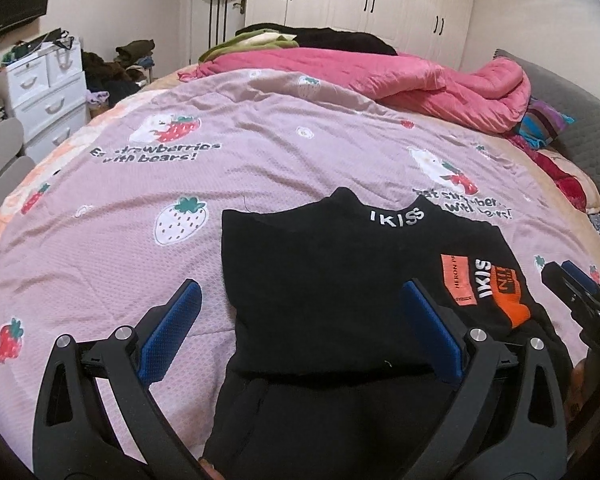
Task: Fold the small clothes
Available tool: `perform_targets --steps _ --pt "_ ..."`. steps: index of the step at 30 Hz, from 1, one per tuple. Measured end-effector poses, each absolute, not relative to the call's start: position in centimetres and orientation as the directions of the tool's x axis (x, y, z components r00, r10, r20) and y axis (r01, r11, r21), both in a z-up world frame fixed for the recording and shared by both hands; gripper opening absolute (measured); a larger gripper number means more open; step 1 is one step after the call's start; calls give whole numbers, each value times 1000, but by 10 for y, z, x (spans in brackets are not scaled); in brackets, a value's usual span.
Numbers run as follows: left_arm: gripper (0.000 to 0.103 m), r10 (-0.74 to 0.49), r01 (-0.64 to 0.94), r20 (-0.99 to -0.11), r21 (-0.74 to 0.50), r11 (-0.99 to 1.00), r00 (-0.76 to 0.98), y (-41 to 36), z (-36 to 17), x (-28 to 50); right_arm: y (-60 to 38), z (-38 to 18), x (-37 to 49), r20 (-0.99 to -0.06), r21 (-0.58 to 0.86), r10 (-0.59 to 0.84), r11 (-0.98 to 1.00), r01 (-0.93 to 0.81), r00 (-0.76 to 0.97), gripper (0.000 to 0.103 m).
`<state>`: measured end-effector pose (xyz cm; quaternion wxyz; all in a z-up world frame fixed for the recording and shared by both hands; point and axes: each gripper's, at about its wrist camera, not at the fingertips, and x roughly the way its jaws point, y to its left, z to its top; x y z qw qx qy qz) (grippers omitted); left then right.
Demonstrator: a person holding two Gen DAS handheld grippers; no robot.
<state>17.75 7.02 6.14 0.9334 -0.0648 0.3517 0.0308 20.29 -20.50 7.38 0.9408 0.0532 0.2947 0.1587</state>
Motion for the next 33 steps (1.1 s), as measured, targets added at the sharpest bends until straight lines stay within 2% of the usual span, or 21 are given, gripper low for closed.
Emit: perform_targets --steps 11,19,33 --pt "94 34 -102 -633 -71 992 773 61 69 159 -208 93 185 -486 209 353 935 -287 799 98" --pt "94 59 -91 -647 -17 996 760 51 56 139 -208 102 169 -468 217 365 930 -295 805 98" --pt "94 63 -84 -664 -1 996 745 45 40 110 -211 86 147 -517 193 349 937 -290 782 98"
